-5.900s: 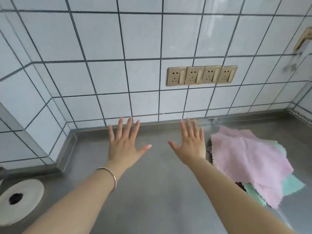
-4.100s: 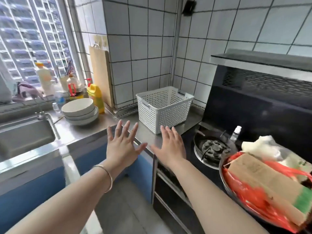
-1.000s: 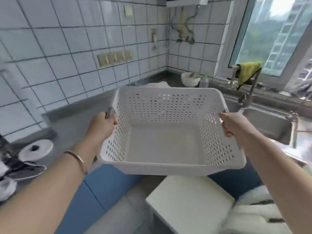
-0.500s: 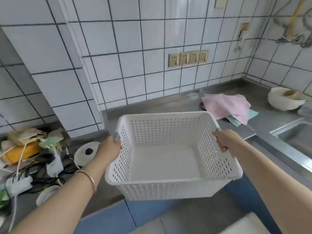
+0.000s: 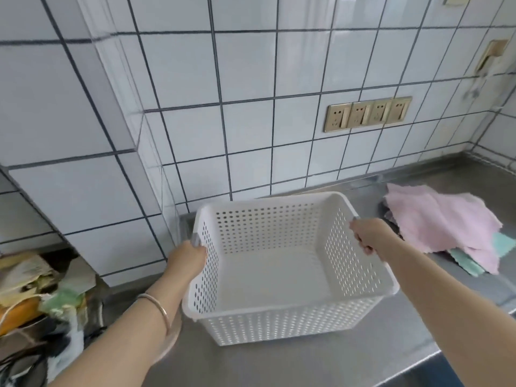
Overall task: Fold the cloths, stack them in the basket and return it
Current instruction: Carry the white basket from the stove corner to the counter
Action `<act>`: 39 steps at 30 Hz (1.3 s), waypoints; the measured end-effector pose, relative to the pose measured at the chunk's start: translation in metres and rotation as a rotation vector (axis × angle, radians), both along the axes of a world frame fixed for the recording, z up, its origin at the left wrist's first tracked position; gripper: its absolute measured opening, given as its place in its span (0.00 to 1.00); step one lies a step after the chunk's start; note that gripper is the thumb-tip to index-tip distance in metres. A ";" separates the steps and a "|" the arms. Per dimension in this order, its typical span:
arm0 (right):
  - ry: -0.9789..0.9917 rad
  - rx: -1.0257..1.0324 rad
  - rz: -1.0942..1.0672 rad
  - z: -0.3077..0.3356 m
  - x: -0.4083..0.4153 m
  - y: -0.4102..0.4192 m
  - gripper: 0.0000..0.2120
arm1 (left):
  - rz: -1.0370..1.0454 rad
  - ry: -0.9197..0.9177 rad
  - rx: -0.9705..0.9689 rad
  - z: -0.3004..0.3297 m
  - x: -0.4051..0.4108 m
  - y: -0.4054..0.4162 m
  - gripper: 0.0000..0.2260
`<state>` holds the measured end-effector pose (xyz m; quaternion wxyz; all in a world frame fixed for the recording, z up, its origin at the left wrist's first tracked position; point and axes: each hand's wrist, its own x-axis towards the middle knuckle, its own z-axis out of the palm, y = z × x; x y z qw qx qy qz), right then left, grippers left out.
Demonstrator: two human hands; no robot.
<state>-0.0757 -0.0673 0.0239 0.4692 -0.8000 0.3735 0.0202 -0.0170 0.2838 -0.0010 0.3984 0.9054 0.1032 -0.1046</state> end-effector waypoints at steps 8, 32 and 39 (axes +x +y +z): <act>0.011 0.137 0.035 -0.004 0.114 0.000 0.11 | 0.117 -0.032 0.092 -0.004 0.078 -0.001 0.12; 0.027 0.096 0.364 -0.047 0.263 -0.012 0.13 | 0.234 -0.123 0.549 -0.021 0.148 -0.009 0.10; 0.031 0.025 0.410 -0.040 0.258 -0.007 0.11 | 0.228 -0.272 0.520 -0.020 0.138 -0.016 0.09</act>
